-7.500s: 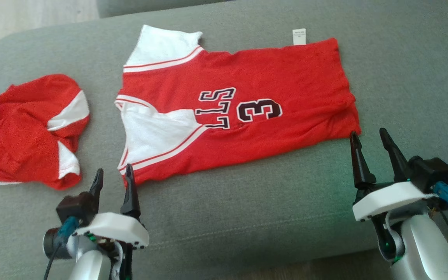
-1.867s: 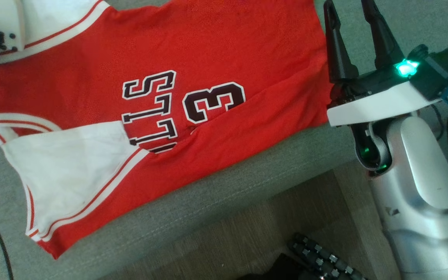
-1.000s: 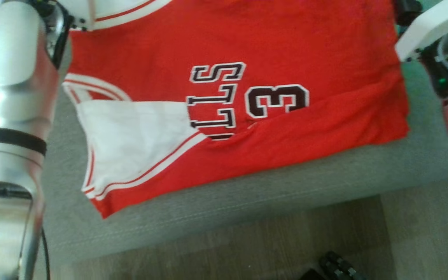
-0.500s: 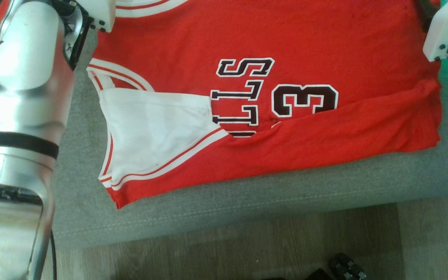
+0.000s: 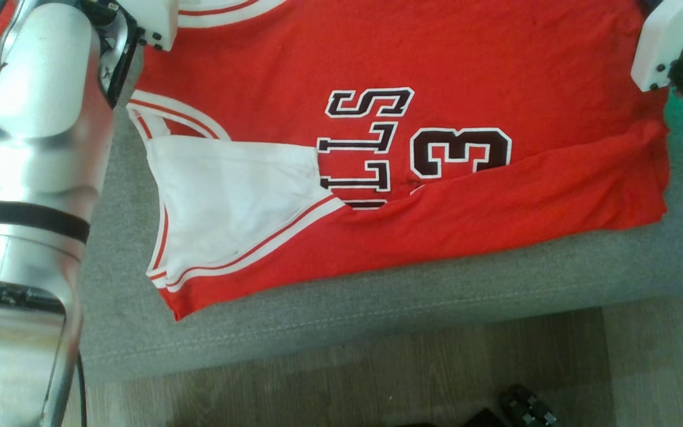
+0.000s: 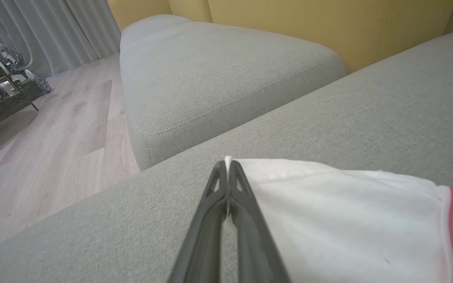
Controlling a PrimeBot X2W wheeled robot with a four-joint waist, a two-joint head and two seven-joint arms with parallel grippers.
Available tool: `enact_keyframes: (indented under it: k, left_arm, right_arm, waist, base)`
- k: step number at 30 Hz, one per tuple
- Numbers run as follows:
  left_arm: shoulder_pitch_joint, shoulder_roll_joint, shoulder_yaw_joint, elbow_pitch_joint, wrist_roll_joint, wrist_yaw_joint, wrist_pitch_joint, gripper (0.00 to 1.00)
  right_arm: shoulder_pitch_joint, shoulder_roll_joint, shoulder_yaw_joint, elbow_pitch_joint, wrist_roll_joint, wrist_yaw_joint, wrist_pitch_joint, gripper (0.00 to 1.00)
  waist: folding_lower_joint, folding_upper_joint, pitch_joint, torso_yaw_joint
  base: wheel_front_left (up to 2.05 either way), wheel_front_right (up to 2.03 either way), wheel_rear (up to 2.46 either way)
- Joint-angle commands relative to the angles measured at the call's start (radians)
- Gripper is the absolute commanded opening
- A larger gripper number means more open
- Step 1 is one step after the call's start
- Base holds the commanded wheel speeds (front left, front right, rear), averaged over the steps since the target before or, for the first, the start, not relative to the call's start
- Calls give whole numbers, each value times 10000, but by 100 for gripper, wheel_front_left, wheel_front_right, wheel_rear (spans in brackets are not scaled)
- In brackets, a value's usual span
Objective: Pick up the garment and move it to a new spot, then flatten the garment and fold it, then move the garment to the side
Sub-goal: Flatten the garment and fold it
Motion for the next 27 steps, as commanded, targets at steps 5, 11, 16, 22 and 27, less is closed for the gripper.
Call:
enact_keyframes:
  k: [5, 11, 16, 22, 27]
  left_arm:
    - [19, 465, 244, -433, -242, 117, -75, 0]
    - [640, 537, 385, -796, -512, 97, -76, 0]
    - [1414, 654, 559, -1287, -759, 108, -76, 0]
    - [2303, 733, 767, -2031, -1052, 78, -76, 0]
    - [3377, 921, 885, -2745, -1294, -2, -76, 0]
  right_arm:
    - [310, -238, 373, 114, 172, -4, -907, 0]
    - [588, -136, 322, 207, 385, -4, -2435, 0]
    - [1091, -90, 81, 101, 884, -4, -3399, 0]
    - [1799, -309, -134, -295, 1216, -4, -3731, 0]
    - [2569, -597, -576, -1015, 1228, -4, -3783, 0]
  waist:
    - [0, 0, -297, 11]
    - [0, 0, -792, 57]
    - [0, 0, -1278, 179]
    - [0, 0, -1748, 355]
    - [0, 0, -2204, 527]
  base:
    - [0, 0, 0]
    - [0, 0, 0]
    - [0, 0, 0]
    - [0, 0, 0]
    - [0, 0, 0]
